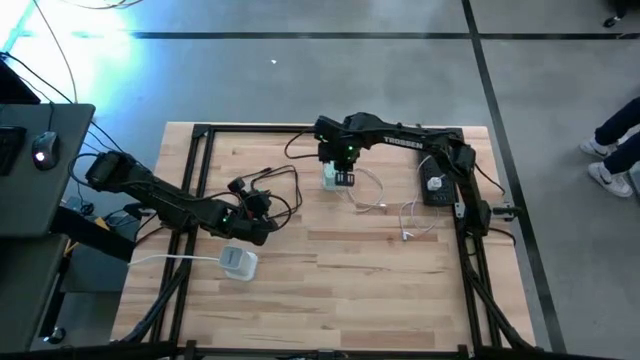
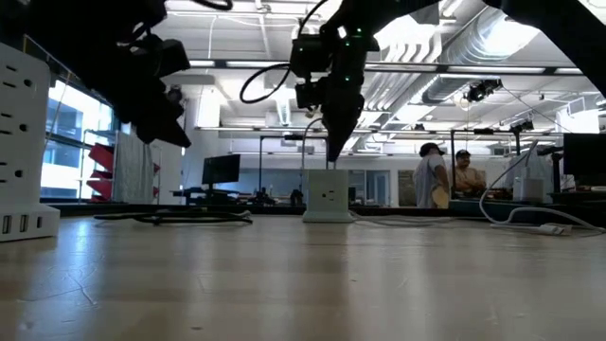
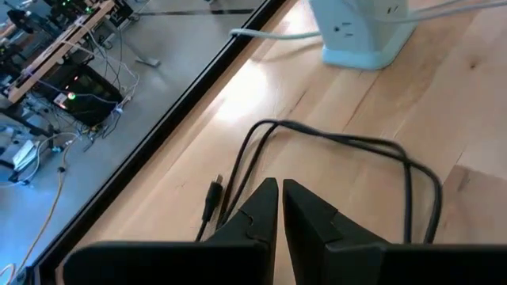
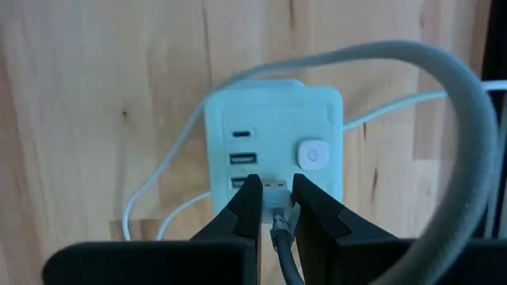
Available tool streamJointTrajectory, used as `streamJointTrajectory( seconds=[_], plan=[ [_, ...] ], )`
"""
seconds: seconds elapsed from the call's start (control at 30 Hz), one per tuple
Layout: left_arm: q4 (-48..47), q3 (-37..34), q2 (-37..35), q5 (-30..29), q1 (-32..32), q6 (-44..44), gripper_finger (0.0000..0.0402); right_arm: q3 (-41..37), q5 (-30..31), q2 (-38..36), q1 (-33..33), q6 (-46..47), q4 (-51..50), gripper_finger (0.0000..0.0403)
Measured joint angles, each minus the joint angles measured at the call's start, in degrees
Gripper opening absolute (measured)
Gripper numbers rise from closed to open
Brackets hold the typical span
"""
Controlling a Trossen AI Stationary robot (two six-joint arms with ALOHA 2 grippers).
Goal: Insert USB
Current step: Insert the white charger cable into the light green outlet extension
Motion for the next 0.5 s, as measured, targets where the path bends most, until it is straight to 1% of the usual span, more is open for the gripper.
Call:
streamJointTrajectory(
  seconds=[0.2, 0.5],
  plan=[
    [0.01, -0.13, 0.0, -0.09, 0.0, -0.72, 0.0001, 0.0, -1.97, 0.0, 0.04, 0.51, -0.84, 0.0023],
    [0.76, -0.13, 0.0, -0.12, 0.0, -0.72, 0.0001, -0.04, -2.5, 0.0, 0.16, 1.47, -0.89, 0.0023]
  ],
)
